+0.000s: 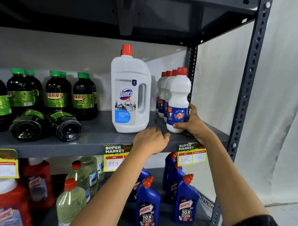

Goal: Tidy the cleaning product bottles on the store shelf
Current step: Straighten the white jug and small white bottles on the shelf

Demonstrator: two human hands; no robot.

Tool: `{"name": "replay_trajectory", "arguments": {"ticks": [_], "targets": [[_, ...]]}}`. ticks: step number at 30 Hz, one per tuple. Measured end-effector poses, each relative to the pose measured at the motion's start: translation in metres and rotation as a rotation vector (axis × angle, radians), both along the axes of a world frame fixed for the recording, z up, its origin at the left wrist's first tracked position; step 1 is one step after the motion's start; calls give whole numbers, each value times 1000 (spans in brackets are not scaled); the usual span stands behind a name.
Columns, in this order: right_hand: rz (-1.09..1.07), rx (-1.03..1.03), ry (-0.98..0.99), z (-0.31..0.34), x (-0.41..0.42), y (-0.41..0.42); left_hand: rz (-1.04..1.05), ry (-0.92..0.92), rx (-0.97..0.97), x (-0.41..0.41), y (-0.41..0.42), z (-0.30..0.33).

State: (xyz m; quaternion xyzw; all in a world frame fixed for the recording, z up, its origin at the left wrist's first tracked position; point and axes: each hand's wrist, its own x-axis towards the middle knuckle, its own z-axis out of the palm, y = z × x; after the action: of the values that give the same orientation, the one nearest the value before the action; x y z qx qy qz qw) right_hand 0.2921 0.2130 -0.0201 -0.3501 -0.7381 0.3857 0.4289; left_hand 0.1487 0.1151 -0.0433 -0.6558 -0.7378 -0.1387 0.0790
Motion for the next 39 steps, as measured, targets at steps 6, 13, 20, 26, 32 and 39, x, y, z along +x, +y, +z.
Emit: {"name": "replay_trajectory", "arguments": {"ticks": [6,13,20,26,32,39], "targets": [[-105,111,-133,-1,-3,-8,2,15,-9,0,1,-1],[-147,84,-152,-4,-3,1,6,20,-4,-2,5,-2],[-247,113,-159,-7,-4,1,4,22,-8,-2,4,-2],[-252,103,-160,-5,-3,-1,1,18,-13,0,2,0],[-184,48,-126,-3,1,-4,-6,6,-9,0,1,0],[-184,-6,-126,0,2,-8,-6,6,-5,-1,2,0]]}}
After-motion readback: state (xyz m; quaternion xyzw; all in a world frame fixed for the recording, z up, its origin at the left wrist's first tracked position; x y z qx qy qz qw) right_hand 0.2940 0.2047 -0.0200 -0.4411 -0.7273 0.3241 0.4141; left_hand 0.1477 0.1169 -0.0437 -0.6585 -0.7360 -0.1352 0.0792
